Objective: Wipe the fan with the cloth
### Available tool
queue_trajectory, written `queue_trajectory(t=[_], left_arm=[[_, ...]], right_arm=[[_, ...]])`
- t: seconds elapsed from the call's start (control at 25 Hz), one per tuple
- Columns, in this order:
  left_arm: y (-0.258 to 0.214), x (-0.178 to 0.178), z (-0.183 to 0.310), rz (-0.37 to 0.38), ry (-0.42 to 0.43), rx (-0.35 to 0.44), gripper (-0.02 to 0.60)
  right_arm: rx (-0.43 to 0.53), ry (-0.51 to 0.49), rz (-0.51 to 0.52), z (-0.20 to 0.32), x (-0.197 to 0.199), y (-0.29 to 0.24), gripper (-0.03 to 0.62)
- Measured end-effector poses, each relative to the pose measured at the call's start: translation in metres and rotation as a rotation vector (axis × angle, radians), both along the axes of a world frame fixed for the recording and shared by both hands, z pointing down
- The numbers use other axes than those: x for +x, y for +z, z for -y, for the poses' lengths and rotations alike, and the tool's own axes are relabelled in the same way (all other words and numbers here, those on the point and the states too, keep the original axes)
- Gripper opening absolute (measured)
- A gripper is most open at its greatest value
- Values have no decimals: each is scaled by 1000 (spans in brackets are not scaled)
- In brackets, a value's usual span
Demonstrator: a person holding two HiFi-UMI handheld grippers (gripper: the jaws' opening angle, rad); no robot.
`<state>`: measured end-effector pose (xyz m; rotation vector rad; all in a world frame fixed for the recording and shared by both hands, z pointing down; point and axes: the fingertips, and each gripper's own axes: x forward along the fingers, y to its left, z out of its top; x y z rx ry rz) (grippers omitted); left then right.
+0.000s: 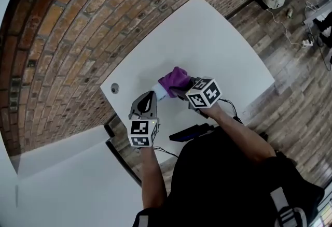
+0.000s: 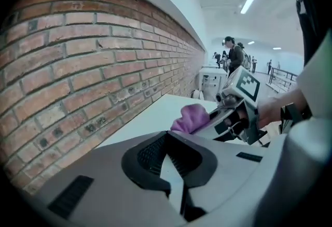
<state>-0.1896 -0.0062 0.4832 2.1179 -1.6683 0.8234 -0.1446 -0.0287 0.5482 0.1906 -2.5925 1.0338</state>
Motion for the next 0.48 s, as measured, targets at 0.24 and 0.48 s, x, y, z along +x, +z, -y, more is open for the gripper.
queue_trajectory(t=[0.24, 0.48], left_arm=[[3, 2, 0, 141, 50, -39, 6], [1, 4, -3, 142, 27, -52, 5]], right_arm=[[-102, 75, 166, 18, 5, -38, 68], [-172, 23, 251, 5, -18, -52, 69]])
